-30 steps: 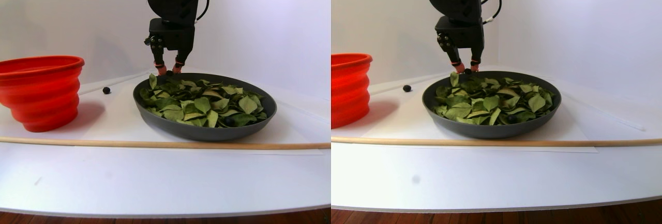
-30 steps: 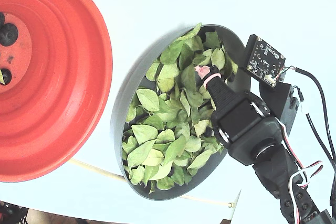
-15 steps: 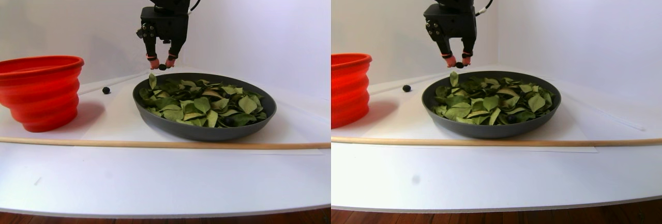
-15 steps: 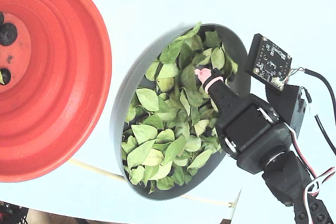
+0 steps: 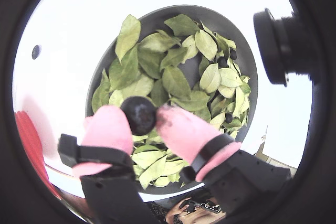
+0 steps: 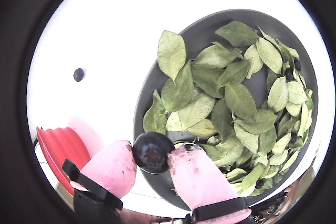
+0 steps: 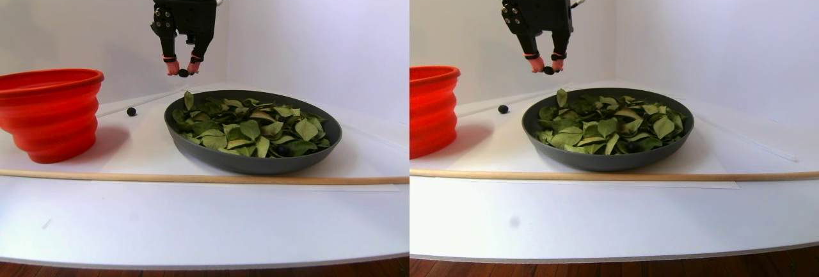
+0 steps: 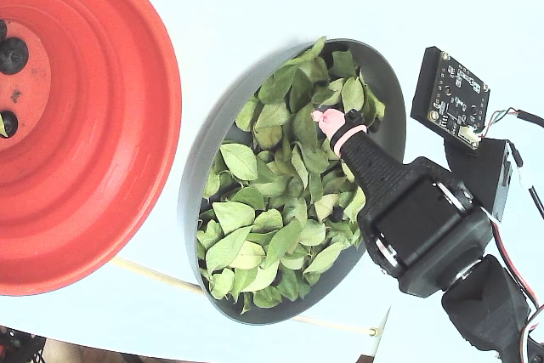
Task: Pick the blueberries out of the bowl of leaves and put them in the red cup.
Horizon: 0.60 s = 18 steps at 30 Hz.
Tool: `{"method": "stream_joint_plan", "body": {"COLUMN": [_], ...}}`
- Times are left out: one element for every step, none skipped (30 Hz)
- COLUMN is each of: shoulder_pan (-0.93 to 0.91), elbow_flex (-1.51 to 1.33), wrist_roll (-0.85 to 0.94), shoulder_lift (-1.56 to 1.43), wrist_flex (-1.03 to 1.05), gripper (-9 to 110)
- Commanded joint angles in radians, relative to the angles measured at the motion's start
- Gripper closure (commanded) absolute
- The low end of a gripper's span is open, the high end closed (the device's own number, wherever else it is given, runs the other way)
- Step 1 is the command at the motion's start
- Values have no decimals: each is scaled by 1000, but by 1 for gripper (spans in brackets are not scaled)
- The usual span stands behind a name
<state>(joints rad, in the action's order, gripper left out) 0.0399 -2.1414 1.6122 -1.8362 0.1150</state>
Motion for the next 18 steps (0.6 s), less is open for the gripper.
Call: {"method": "stream_joint_plan", "body": {"shoulder_pan": [28, 34, 40, 44, 49, 57, 63, 67, 74, 81, 87, 94, 100, 104, 110, 115, 123, 129], "elbow_flex": [8, 5, 0, -3, -5, -8, -9, -11, -14, -18, -23, -28, -29, -29, -32, -35, -37, -40], "wrist_roll": [-11, -14, -17, -20, -23, -26, -29, -32, -35, -38, -38, -41, -43, -44, -46, -49, -52, -54], "shoulder_lift": [-133, -140, -147, -155, -163, -172, -179, -187, -195, -201, -204, -209, -215, -221, -227, -235, -242, -250], "wrist_flex": [18, 21, 23, 25, 32, 41, 49, 57, 63, 66, 66, 67, 77, 84, 87, 92, 101, 107], "gripper": [90, 90, 91, 91, 91, 91, 91, 91, 91, 91, 90, 90, 90, 90, 90, 90, 90, 90]}}
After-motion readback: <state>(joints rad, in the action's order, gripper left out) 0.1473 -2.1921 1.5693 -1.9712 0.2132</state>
